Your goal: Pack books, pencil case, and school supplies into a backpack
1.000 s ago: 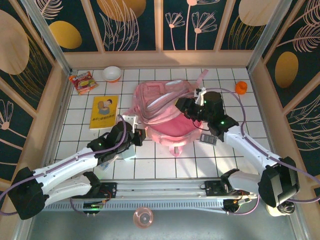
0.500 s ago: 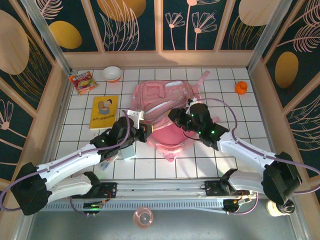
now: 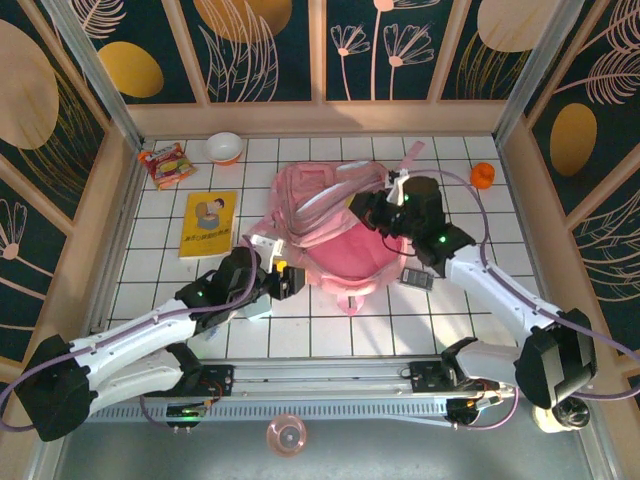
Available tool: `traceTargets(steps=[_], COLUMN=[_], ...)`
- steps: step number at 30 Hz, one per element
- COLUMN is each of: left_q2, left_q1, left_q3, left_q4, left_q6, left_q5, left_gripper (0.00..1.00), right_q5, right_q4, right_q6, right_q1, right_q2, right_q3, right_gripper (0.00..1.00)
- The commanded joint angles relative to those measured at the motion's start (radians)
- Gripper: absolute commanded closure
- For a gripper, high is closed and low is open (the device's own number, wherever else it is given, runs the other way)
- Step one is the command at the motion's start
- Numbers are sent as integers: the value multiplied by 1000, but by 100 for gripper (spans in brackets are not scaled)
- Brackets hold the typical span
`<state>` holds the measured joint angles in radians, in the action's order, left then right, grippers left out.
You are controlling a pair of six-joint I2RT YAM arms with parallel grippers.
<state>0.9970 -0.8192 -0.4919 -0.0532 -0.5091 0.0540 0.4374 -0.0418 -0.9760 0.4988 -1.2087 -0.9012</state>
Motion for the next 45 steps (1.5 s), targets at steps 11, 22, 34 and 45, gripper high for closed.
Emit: traceTargets(steps=[11, 22, 34, 45], left_q2=[-133, 81, 301, 362], left_q1=[127, 193, 194, 194], left_q3=[205, 157, 44, -14], left_q4=[-397, -562, -664, -639], left_q6=[275, 287, 318, 338], left_q5=[369, 515, 495, 516], left_gripper=[22, 22, 23, 73], right_q5=[394, 432, 429, 392], right_q4=[226, 208, 153, 165], right_q6=[327, 347, 306, 305], right_q1=[-152, -155, -152, -153], right_q2=[-79, -94, -74, -53], right_q3=[-287, -281, -241, -223], right_gripper=[100, 100, 100, 100])
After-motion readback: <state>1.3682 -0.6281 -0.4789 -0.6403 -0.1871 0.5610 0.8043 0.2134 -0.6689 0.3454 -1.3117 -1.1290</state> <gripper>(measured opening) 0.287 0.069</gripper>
